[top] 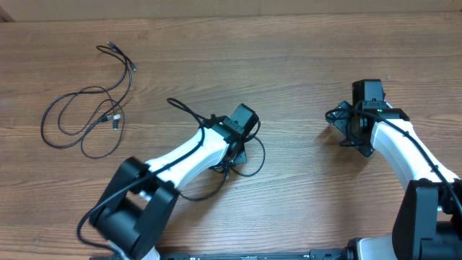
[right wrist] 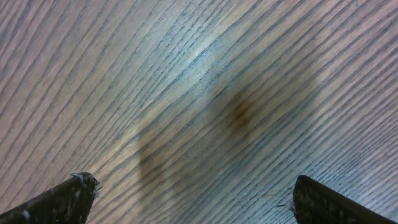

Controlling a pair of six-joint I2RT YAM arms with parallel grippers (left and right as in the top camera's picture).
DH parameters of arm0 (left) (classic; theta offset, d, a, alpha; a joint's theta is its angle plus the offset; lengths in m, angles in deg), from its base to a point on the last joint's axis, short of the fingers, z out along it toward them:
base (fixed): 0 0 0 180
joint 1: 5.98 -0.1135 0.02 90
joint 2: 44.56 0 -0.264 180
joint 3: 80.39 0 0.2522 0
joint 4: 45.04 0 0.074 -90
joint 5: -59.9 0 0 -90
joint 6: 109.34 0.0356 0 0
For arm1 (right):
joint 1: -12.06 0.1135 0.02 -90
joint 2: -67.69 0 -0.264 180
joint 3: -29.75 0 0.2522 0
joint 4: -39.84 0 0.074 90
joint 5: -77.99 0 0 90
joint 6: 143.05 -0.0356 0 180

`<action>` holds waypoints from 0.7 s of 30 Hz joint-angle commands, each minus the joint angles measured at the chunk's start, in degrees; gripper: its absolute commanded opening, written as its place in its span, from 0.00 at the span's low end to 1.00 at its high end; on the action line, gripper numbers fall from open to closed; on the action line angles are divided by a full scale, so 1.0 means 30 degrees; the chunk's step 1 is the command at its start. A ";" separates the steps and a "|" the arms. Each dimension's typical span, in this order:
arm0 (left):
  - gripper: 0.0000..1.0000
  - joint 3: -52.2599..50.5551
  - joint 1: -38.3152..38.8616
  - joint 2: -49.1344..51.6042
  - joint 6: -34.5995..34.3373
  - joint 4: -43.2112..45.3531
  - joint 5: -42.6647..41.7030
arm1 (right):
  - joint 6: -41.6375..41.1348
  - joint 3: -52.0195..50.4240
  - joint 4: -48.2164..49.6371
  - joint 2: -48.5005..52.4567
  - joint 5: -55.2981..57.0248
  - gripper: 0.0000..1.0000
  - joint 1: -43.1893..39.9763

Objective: Untangle cables

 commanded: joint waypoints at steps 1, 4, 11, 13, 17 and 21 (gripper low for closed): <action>0.04 0.0568 -0.0058 -0.2586 0.2098 0.0510 0.0627 | 0.0138 0.0007 0.0102 -0.0299 0.0015 1.00 -0.0058; 0.04 0.0568 -0.0066 -0.3759 0.3541 0.0801 0.0619 | 0.0138 0.0007 0.0095 -0.0299 0.0015 1.00 -0.0058; 0.04 0.0568 -0.0087 -0.6120 0.5195 0.0925 0.0634 | 0.0138 0.0007 0.0102 -0.0299 0.0015 1.00 -0.0058; 0.04 0.0568 -0.0087 -0.6441 0.4809 0.0692 0.0648 | 0.0138 0.0007 0.0102 -0.0299 0.0015 1.00 -0.0058; 0.04 0.0561 -0.0095 -0.6295 0.4845 -0.0262 0.1749 | 0.0138 0.0007 0.0102 -0.0299 0.0015 1.00 -0.0058; 0.04 0.0561 -0.0095 -0.5982 0.5049 -0.1392 0.3359 | 0.0138 0.0007 0.0095 -0.0299 0.0015 1.00 -0.0058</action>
